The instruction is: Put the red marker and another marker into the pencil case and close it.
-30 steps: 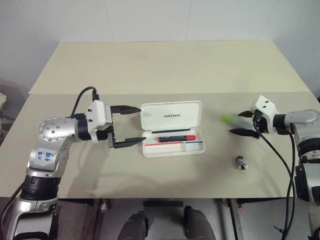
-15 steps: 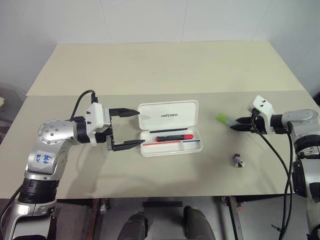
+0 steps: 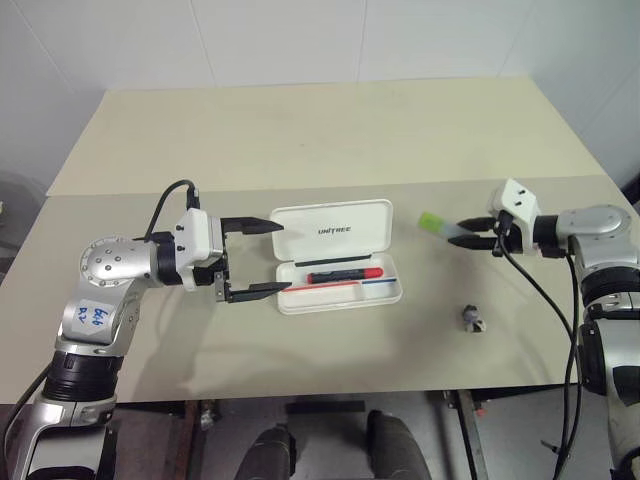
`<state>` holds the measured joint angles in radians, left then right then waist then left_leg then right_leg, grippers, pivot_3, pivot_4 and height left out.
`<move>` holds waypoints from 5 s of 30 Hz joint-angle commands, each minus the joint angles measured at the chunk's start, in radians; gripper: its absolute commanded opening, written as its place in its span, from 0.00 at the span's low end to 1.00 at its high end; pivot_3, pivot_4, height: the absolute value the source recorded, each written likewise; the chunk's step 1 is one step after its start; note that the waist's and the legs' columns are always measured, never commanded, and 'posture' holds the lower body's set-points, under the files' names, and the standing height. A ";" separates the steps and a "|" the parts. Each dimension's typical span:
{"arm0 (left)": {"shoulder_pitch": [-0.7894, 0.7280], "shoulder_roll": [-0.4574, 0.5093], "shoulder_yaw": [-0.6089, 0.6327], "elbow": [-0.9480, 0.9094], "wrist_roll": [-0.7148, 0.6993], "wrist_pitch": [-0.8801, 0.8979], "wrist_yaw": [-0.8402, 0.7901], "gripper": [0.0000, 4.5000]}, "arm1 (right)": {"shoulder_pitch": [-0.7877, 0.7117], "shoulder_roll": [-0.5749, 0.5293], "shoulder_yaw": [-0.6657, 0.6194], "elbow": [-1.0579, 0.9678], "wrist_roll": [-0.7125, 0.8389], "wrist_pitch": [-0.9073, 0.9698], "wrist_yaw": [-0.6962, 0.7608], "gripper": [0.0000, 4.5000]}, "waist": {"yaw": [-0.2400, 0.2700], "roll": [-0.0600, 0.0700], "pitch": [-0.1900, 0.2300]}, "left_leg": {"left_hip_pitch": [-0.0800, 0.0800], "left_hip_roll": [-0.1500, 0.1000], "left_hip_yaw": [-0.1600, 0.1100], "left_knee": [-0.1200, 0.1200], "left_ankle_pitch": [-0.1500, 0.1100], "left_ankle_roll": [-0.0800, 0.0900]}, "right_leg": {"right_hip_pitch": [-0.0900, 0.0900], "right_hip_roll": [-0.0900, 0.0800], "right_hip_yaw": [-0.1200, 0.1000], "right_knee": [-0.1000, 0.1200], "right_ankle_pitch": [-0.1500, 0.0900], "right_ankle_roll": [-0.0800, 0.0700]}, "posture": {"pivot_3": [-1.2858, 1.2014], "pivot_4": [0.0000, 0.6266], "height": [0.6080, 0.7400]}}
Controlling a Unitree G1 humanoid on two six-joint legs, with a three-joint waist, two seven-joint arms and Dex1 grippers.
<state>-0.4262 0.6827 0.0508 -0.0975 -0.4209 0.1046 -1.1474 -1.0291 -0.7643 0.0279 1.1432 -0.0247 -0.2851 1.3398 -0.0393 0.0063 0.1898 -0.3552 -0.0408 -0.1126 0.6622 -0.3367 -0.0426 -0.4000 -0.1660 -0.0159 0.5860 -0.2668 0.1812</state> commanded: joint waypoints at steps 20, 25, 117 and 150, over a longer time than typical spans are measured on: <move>0.132 0.042 0.049 0.169 0.030 -0.166 -0.058 1.00 | 0.333 0.102 0.244 -1.245 0.287 0.723 0.035 0.24 | 0.013 0.000 0.000 | -0.013 0.001 0.000 0.006 0.001 -0.002 | -0.016 0.001 0.001 0.007 0.002 -0.002 | 0.52 0.24 1.00; 0.137 0.028 0.037 0.150 0.032 -0.163 -0.042 1.00 | 0.245 0.201 0.334 -1.172 0.210 0.699 -0.015 0.24 | 0.013 0.000 0.000 | -0.013 0.001 0.000 0.006 0.001 -0.002 | -0.016 0.001 0.001 0.007 0.002 -0.002 | 0.52 0.24 1.00; 0.088 -0.088 -0.095 0.205 0.170 -0.154 0.085 0.01 | 0.542 -0.122 -0.025 -1.230 0.365 0.542 0.024 1.00 | 0.032 0.000 0.000 | -0.014 0.001 0.002 0.006 0.002 -0.002 | -0.017 0.001 0.002 0.007 0.004 -0.002 | 0.52 0.24 1.00; 0.011 -0.127 -0.102 0.065 -0.005 -0.057 -0.057 0.99 | 1.243 -0.043 -0.481 -1.685 0.411 0.841 -0.510 1.00 | 0.063 -0.001 0.000 | -0.012 0.000 0.004 0.008 0.005 0.001 | -0.013 0.002 0.003 0.005 0.010 -0.003 | 0.52 0.24 1.00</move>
<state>-0.3961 0.5591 -0.0498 -0.0443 -0.4397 0.0723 -1.1963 0.2018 -0.8324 -0.4218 -0.4759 0.3926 0.5275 0.8993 0.0235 0.0055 0.1899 -0.3675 -0.0403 -0.1088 0.6701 -0.3315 -0.0414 -0.4131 -0.1645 -0.0123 0.5907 -0.2562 0.1785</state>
